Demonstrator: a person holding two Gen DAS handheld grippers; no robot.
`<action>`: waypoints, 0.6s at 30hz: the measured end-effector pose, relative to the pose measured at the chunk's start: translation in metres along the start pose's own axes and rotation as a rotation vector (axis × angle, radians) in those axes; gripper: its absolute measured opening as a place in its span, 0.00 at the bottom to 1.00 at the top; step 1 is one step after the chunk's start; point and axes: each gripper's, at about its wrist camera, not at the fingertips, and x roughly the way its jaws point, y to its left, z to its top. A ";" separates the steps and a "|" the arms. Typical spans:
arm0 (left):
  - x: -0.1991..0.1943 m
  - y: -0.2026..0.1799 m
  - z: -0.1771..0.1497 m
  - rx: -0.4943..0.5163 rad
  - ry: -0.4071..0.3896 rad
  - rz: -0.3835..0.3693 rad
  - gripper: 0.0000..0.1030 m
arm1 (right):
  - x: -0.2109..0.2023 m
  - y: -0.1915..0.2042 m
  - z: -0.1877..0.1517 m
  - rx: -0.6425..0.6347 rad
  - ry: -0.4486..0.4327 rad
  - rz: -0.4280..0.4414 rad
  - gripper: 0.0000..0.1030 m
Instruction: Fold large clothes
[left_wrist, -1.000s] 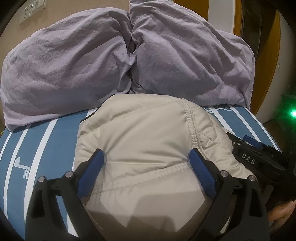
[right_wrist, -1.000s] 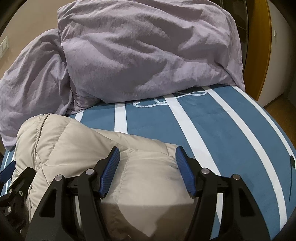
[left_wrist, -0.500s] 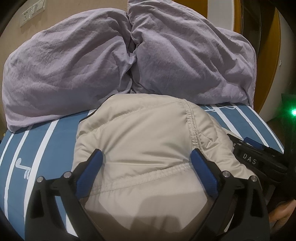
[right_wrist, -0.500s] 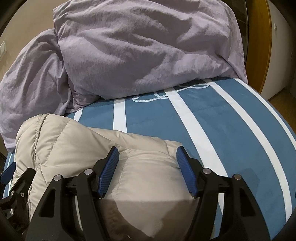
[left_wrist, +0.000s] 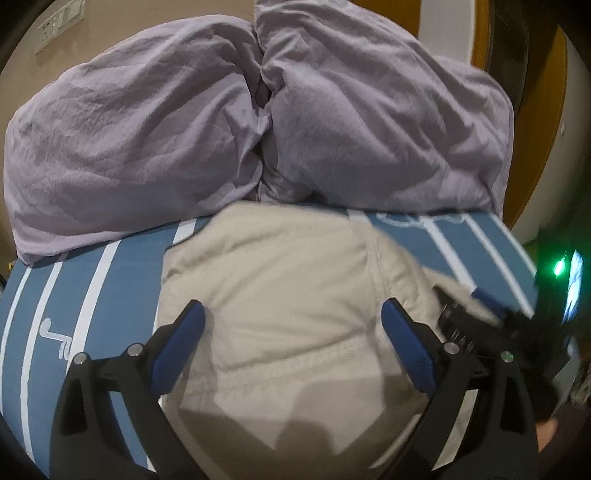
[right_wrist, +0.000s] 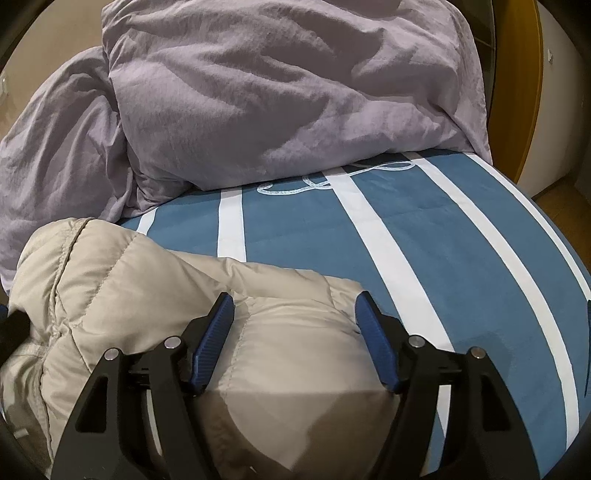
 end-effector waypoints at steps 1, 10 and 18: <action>-0.001 0.000 0.005 -0.010 -0.005 0.000 0.93 | 0.000 0.000 0.000 0.002 0.000 0.001 0.68; 0.024 0.003 0.007 -0.021 0.015 0.039 0.95 | -0.002 -0.001 0.000 0.008 -0.007 -0.003 0.71; 0.040 0.009 -0.001 -0.045 0.018 0.007 0.98 | -0.001 0.000 0.000 0.006 -0.006 -0.015 0.71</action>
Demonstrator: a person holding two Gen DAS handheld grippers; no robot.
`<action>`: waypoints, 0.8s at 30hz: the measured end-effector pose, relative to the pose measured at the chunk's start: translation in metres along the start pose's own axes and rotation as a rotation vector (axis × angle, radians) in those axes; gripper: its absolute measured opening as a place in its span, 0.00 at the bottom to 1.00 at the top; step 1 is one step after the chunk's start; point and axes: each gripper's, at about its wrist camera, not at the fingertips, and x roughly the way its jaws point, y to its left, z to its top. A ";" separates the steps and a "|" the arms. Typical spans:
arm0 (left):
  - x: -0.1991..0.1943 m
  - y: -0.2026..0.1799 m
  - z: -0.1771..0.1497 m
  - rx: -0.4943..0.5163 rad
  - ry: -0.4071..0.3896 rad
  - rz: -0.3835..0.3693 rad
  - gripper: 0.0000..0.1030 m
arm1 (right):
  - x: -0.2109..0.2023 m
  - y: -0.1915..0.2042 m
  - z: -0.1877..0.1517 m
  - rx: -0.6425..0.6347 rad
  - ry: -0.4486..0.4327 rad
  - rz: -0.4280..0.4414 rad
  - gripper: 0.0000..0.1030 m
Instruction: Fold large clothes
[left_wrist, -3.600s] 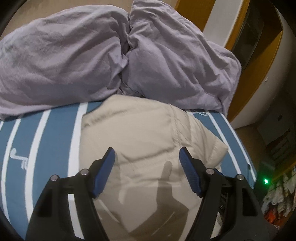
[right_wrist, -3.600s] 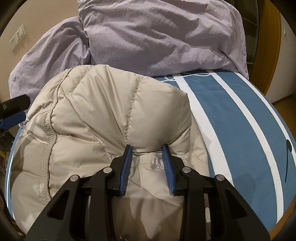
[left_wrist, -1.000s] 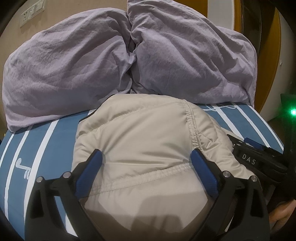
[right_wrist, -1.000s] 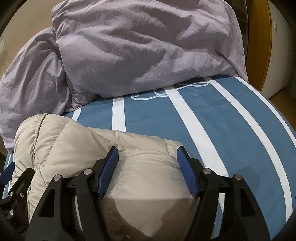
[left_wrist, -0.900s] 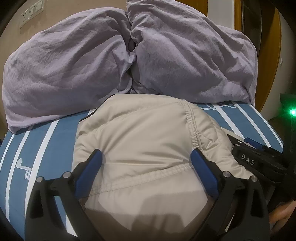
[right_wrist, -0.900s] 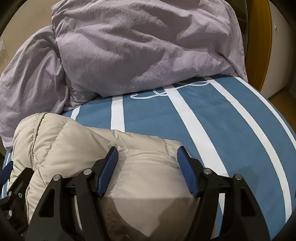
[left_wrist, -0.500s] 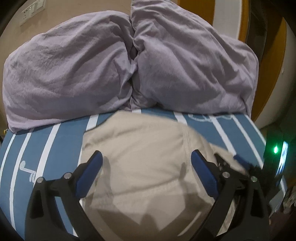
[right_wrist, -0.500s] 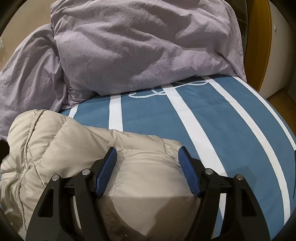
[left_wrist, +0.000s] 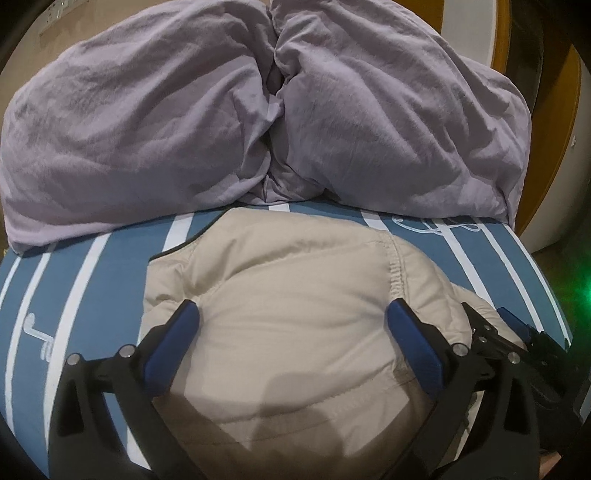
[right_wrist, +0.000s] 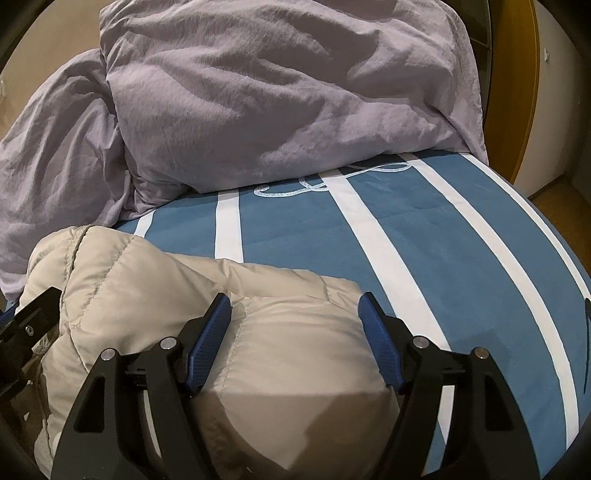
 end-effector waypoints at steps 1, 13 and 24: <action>0.001 0.001 0.000 -0.003 0.001 -0.003 0.98 | 0.000 0.000 0.000 0.000 0.001 -0.001 0.71; 0.012 0.005 -0.002 -0.024 0.001 -0.022 0.98 | 0.002 -0.002 0.001 -0.006 0.004 0.001 0.72; 0.003 0.005 0.002 -0.003 0.026 -0.005 0.98 | 0.003 -0.002 0.001 -0.001 0.013 -0.010 0.77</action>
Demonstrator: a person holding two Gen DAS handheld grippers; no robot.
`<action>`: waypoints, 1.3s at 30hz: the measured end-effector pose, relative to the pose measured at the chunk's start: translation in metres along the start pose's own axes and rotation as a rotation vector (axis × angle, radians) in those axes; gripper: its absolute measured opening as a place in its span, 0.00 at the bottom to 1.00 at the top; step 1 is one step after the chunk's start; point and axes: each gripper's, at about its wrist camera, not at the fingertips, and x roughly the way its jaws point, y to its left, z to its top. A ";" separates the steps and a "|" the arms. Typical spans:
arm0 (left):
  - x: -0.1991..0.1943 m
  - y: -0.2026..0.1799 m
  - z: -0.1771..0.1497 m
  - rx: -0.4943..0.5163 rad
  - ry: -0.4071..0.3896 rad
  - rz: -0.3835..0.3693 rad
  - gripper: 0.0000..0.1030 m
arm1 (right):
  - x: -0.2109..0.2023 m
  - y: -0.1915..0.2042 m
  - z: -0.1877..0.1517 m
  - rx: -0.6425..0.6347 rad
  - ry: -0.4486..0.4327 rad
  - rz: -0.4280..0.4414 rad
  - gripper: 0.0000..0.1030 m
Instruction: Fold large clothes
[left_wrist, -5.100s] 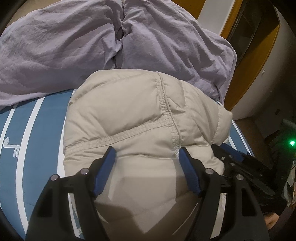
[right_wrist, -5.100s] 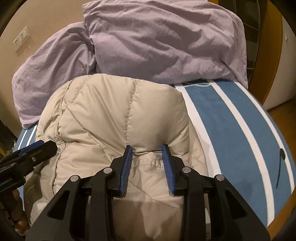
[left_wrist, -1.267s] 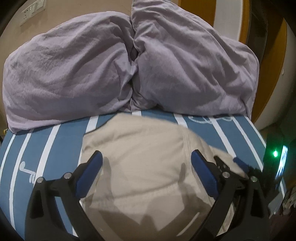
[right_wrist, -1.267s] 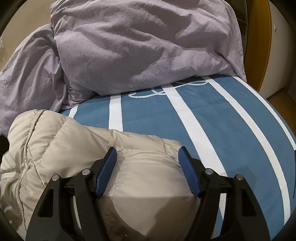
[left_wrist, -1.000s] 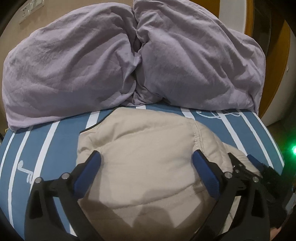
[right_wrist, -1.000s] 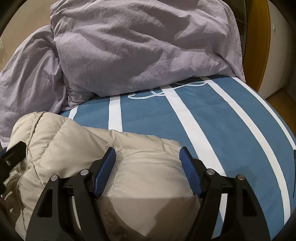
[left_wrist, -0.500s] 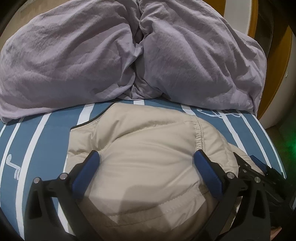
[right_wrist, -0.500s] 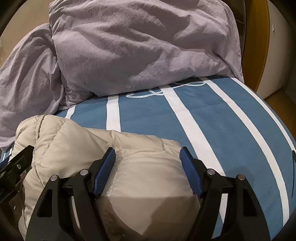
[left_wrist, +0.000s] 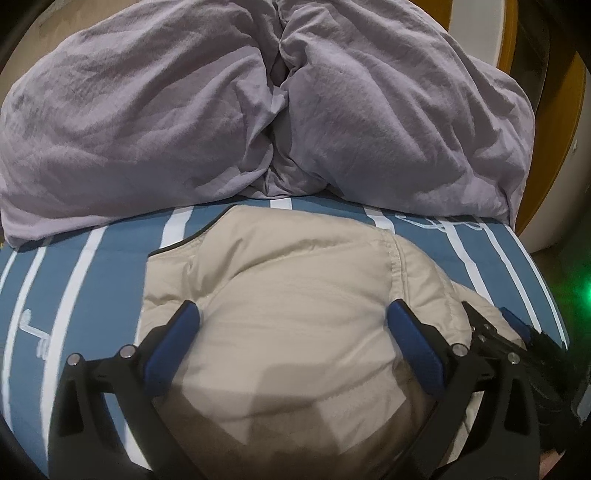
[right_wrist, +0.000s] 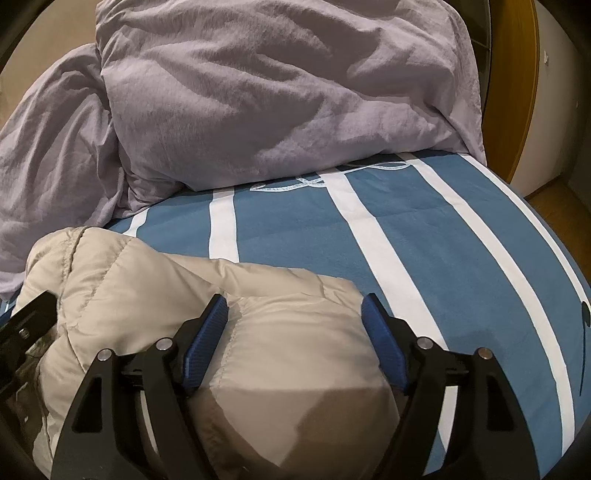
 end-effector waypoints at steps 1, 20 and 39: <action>-0.005 0.001 -0.001 0.007 0.001 0.001 0.98 | 0.000 -0.001 0.000 0.003 0.006 -0.006 0.80; -0.082 0.077 -0.043 -0.192 0.099 -0.055 0.98 | -0.062 -0.066 0.002 0.122 0.144 0.229 0.90; -0.041 0.094 -0.052 -0.357 0.239 -0.256 0.98 | -0.010 -0.089 -0.030 0.334 0.494 0.582 0.99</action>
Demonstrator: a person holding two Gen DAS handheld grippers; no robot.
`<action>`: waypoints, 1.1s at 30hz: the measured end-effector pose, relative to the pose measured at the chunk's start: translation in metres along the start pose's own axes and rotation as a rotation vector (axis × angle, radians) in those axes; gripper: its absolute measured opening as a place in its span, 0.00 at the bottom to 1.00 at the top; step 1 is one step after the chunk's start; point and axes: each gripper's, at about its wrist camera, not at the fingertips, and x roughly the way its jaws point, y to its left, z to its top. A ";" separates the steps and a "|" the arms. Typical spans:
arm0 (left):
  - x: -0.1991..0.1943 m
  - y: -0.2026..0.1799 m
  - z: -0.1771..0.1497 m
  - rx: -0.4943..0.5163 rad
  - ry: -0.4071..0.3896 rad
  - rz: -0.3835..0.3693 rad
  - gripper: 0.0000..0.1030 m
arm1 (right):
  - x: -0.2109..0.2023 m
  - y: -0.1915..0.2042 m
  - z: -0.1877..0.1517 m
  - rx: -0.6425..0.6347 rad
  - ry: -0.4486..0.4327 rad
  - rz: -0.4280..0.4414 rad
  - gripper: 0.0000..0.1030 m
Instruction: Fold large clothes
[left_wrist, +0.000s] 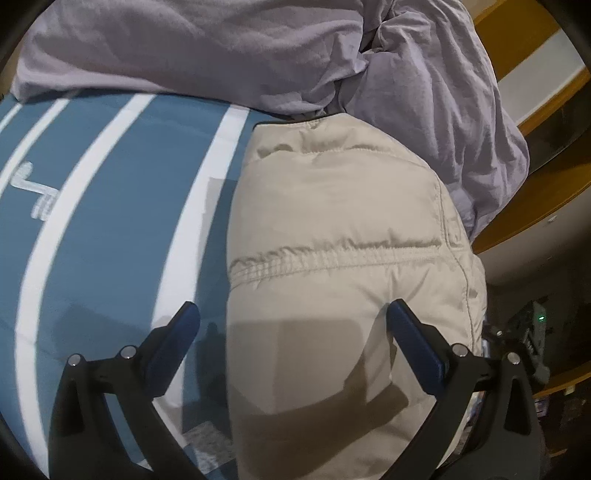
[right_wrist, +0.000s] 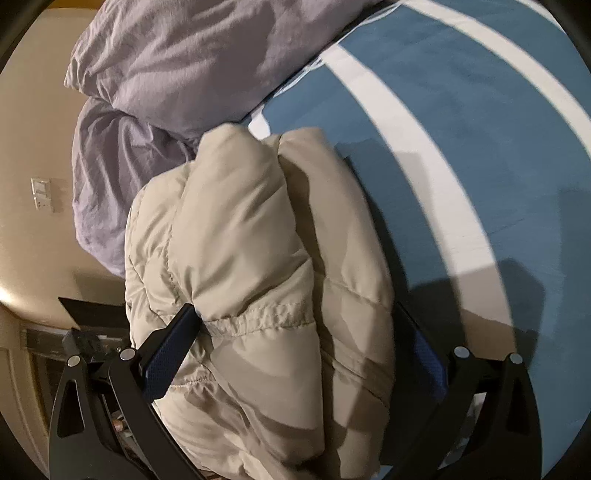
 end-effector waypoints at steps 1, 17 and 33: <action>0.003 0.002 0.002 -0.013 0.008 -0.020 0.98 | 0.002 0.000 0.001 0.001 0.005 0.004 0.99; 0.021 0.025 0.021 -0.165 0.109 -0.260 0.80 | 0.017 0.000 0.001 0.042 0.020 0.167 0.81; -0.019 0.087 0.101 -0.206 -0.023 -0.124 0.73 | 0.098 0.098 0.042 -0.056 0.077 0.209 0.65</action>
